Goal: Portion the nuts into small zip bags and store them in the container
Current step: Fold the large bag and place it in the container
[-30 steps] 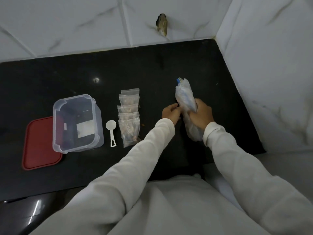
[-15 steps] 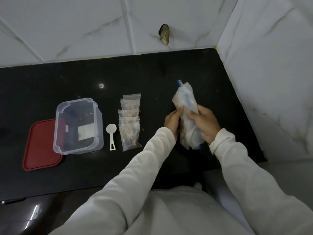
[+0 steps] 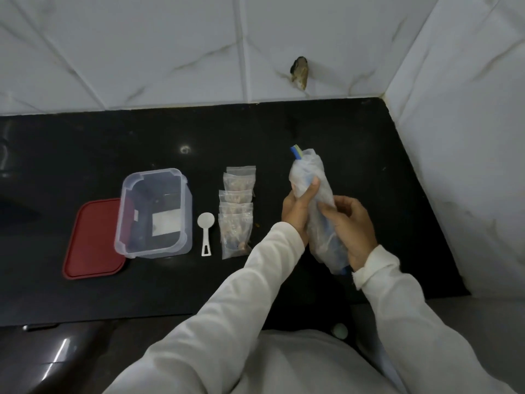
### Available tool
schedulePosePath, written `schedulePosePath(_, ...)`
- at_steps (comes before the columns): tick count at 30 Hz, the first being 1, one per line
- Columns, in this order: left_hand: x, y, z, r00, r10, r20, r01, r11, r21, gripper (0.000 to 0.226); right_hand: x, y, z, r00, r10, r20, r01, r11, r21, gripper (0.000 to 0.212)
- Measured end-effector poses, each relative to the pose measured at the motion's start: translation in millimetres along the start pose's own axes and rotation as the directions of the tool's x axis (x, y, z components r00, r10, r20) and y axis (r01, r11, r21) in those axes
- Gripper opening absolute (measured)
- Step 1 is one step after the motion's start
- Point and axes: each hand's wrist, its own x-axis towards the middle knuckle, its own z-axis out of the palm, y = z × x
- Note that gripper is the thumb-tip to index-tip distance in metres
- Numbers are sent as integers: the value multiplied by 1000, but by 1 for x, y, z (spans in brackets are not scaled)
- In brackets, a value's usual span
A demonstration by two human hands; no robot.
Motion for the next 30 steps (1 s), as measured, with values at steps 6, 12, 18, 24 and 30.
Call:
schedulePosePath(6, -21, 56, -30, 996, 38, -80, -32, 997, 76, 56, -24, -36, 32, 972, -67, 224, 80, 996, -49, 44)
schedulePosePath(12, -41, 117, -97, 983, 56, -177, -18, 977, 211, 45, -46, -56, 93, 920, -79, 384, 118, 990, -80, 43)
schedulePosePath(18, -55, 171, -170, 951, 170, -259, -100, 960, 262, 60, -65, -66, 174, 908, -122, 400, 158, 986, -58, 35)
schedulePosePath(24, -52, 208, -233, 907, 302, -294, -154, 886, 437, 47, -71, -64, 253, 907, -167, 386, 214, 973, -82, 38)
schedulePosePath(30, -40, 222, -263, 892, 351, -283, -188, 860, 475, 43, -64, -54, 298, 930, -202, 307, 272, 940, -205, 38)
